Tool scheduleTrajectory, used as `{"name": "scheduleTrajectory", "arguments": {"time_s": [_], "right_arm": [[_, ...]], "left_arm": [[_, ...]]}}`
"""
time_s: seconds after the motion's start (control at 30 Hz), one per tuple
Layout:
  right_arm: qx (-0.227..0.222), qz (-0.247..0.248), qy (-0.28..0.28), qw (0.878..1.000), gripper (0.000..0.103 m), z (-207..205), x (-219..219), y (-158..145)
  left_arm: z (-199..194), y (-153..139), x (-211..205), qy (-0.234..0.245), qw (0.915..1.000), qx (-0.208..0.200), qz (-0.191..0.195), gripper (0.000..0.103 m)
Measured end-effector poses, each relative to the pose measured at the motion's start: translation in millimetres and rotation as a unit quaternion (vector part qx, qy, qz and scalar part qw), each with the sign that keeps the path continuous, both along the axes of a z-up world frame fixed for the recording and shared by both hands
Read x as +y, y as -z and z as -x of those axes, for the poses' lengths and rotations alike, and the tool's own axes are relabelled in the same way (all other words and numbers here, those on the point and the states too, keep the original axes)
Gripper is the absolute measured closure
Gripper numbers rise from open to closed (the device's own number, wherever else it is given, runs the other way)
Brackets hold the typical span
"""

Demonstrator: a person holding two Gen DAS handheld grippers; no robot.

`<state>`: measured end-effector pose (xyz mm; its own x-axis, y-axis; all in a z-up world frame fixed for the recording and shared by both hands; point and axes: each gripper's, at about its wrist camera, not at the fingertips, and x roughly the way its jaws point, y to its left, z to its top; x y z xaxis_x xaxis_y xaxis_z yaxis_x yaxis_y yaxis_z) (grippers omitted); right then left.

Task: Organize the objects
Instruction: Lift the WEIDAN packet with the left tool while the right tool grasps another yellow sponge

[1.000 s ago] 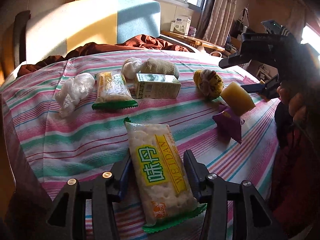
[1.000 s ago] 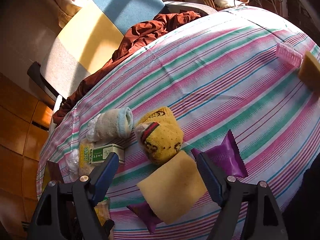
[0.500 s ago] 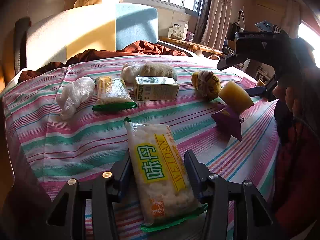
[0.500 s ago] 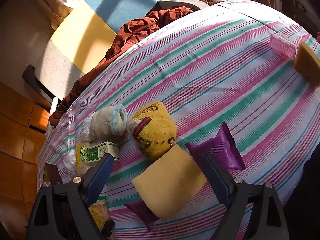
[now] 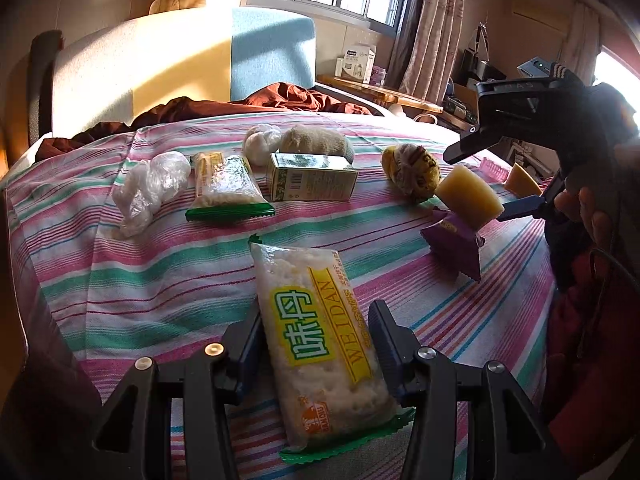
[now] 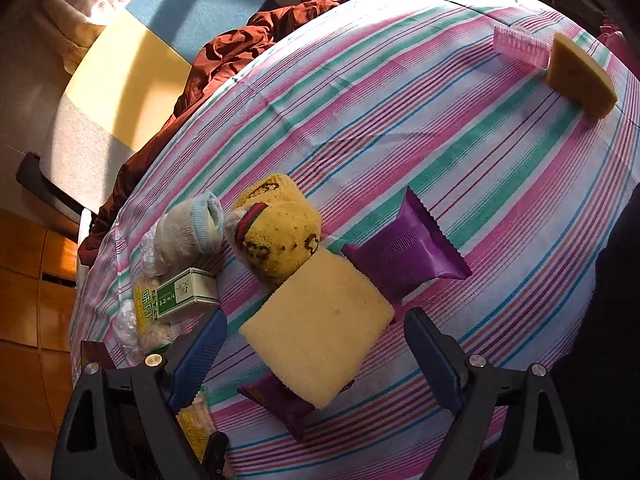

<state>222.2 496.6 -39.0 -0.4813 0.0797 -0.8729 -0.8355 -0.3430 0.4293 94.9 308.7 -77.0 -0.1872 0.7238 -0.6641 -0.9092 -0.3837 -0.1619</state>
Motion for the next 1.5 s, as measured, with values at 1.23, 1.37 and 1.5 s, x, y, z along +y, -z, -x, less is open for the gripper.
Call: {"name": "scheduleTrajectory", "arguments": {"time_s": [1.23,1.37,1.5], "right_arm": [[0.025,-0.125,-0.283,0.951,0.041,76.2,-83.6,-17.3],[-0.002,-0.132,-0.311,0.941,0.041,83.9,-94.7,-10.7],[-0.018,-0.131,-0.322,0.937,0.041,87.4,-99.0,-5.0]], "left_arm": [[-4.2,-8.7,-15.7,-0.026,0.9994,-0.018,0.012,0.064],[-8.8,-11.3,-19.5,-0.029,0.9994,-0.017,0.013,0.064],[-15.4,-21.6,-24.4,-0.019,0.9998,-0.004,0.005,0.064]]}}
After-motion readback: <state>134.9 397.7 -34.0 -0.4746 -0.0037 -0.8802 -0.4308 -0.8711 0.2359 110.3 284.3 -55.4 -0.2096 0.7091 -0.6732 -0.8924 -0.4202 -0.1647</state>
